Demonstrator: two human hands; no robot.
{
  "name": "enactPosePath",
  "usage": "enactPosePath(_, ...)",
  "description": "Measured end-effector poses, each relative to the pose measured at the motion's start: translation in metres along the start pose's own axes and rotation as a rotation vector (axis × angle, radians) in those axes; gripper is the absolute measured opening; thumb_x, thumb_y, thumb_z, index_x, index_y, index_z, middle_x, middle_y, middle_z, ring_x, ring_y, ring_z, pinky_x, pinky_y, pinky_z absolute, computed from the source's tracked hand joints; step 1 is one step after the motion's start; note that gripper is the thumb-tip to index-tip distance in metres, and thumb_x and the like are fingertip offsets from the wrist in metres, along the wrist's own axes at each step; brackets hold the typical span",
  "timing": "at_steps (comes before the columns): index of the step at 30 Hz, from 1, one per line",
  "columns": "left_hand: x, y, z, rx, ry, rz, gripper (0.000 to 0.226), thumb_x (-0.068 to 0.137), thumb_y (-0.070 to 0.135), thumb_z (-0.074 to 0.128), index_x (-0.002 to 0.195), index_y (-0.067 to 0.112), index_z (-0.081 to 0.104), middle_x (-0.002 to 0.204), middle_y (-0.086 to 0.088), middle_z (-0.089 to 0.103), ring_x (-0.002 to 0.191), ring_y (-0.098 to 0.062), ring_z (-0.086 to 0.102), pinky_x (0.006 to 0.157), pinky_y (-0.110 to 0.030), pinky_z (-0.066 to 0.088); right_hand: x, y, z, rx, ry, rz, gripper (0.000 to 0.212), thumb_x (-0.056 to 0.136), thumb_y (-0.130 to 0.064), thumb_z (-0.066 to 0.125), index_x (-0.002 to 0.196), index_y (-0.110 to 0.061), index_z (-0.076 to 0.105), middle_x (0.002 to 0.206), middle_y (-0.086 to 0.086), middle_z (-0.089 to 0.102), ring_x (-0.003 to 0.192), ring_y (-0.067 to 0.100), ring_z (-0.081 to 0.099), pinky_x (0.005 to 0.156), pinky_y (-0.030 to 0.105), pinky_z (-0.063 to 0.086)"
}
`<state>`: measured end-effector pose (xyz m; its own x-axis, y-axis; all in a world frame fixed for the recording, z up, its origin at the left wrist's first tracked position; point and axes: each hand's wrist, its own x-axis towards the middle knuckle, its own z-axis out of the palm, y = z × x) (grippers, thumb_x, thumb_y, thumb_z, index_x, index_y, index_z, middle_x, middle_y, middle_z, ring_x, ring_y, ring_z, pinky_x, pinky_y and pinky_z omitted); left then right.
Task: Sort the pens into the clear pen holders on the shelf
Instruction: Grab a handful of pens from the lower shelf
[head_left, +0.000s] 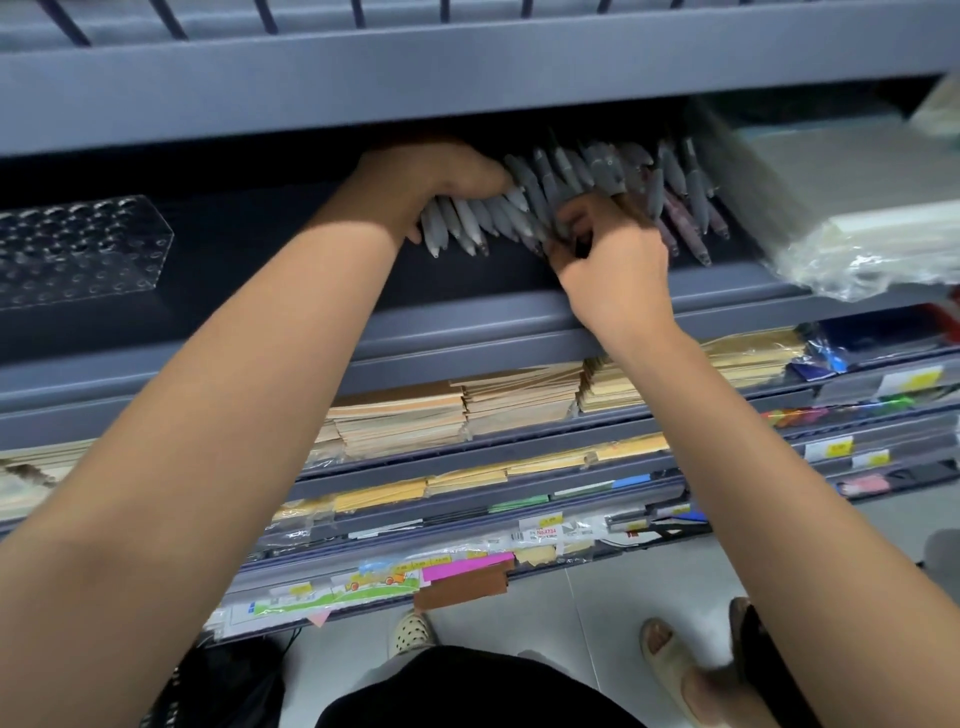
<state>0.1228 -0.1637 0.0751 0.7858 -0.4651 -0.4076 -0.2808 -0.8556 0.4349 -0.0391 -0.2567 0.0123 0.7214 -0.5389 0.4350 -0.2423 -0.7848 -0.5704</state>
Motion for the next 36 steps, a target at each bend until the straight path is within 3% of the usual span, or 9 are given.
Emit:
enactPosePath(2, -0.003, 0.007, 0.000, 0.001, -0.028, -0.026, 0.047, 0.081, 0.057, 0.049, 0.073, 0.020, 0.077, 0.063, -0.003, 0.074, 0.076, -0.028, 0.070, 0.056, -0.035, 0.058, -0.001, 0.003, -0.001, 0.019, -0.021, 0.007, 0.019, 0.086, -0.020, 0.063, 0.105, -0.021, 0.065, 0.094, 0.006, 0.070, 0.086, 0.031, 0.064, 0.074, 0.031, 0.049)
enactPosePath(5, -0.006, 0.009, -0.004, -0.061, 0.012, -0.077, 0.040, 0.078, 0.052, 0.058, 0.088, 0.015, 0.071, 0.076, -0.011, 0.074, 0.077, -0.029, 0.069, 0.051, -0.041, 0.058, 0.001, 0.004, -0.002, 0.068, -0.042, 0.043, 0.021, 0.085, -0.015, 0.062, 0.106, -0.021, 0.066, 0.092, 0.004, 0.071, 0.087, 0.028, 0.064, 0.077, 0.030, 0.051)
enactPosePath(8, -0.007, 0.012, -0.004, -0.087, 0.020, -0.099, 0.039, 0.081, 0.051, 0.061, 0.096, 0.015, 0.062, 0.090, -0.013, 0.067, 0.081, -0.031, 0.067, 0.055, -0.039, 0.058, 0.003, 0.004, -0.007, 0.134, -0.034, 0.100, 0.029, 0.081, -0.007, 0.060, 0.105, -0.020, 0.068, 0.092, 0.001, 0.072, 0.089, 0.025, 0.066, 0.082, 0.030, 0.052)
enactPosePath(13, -0.009, 0.016, -0.004, -0.062, 0.006, -0.148, 0.039, 0.081, 0.042, 0.069, 0.102, 0.012, 0.057, 0.101, -0.016, 0.059, 0.091, -0.033, 0.063, 0.066, -0.045, 0.060, 0.002, 0.000, -0.005, 0.054, 0.006, 0.099, 0.022, 0.084, -0.018, 0.061, 0.105, -0.018, 0.066, 0.091, 0.010, 0.071, 0.088, 0.034, 0.063, 0.071, 0.027, 0.042)
enactPosePath(17, -0.016, 0.020, -0.006, -0.049, -0.012, -0.175, 0.036, 0.083, 0.044, 0.069, 0.098, 0.012, 0.060, 0.101, -0.017, 0.063, 0.094, -0.035, 0.063, 0.072, -0.050, 0.060, 0.008, -0.003, -0.001, -0.056, -0.002, 0.052, 0.023, 0.088, -0.019, 0.061, 0.109, -0.014, 0.066, 0.104, 0.014, 0.070, 0.097, 0.037, 0.063, 0.074, 0.031, 0.047)
enactPosePath(28, -0.015, 0.036, -0.001, 0.022, -0.047, -0.222, 0.047, 0.077, 0.039, 0.075, 0.102, 0.004, 0.055, 0.098, -0.024, 0.063, 0.085, -0.042, 0.065, 0.059, -0.060, 0.057, 0.017, 0.002, -0.015, 0.099, -0.043, 0.133, 0.024, 0.086, -0.023, 0.063, 0.110, -0.021, 0.065, 0.105, 0.008, 0.072, 0.103, 0.029, 0.065, 0.079, 0.026, 0.047)
enactPosePath(33, -0.017, 0.037, -0.001, 0.068, -0.064, -0.215, 0.042, 0.080, 0.036, 0.072, 0.102, 0.003, 0.056, 0.098, -0.024, 0.063, 0.087, -0.042, 0.065, 0.066, -0.063, 0.056, 0.019, -0.002, -0.025, 0.121, -0.042, 0.142, 0.022, 0.084, -0.022, 0.062, 0.106, -0.019, 0.066, 0.099, 0.005, 0.071, 0.097, 0.028, 0.065, 0.077, 0.023, 0.046)
enactPosePath(35, -0.021, 0.039, 0.000, 0.102, -0.056, -0.194, 0.036, 0.082, 0.029, 0.069, 0.100, 0.000, 0.058, 0.093, -0.025, 0.067, 0.082, -0.041, 0.068, 0.067, -0.059, 0.058, 0.021, -0.004, -0.025, 0.063, -0.069, 0.120, 0.024, 0.084, -0.022, 0.061, 0.108, -0.018, 0.064, 0.101, 0.006, 0.071, 0.096, 0.029, 0.066, 0.077, 0.025, 0.047)
enactPosePath(36, -0.023, 0.041, 0.000, 0.142, -0.058, -0.171, 0.031, 0.084, 0.027, 0.066, 0.094, -0.002, 0.060, 0.084, -0.024, 0.069, 0.073, -0.038, 0.069, 0.061, -0.050, 0.061, 0.022, -0.005, -0.024, 0.022, -0.096, 0.108, 0.025, 0.085, -0.023, 0.061, 0.109, -0.017, 0.063, 0.103, 0.008, 0.070, 0.097, 0.030, 0.066, 0.078, 0.027, 0.050)
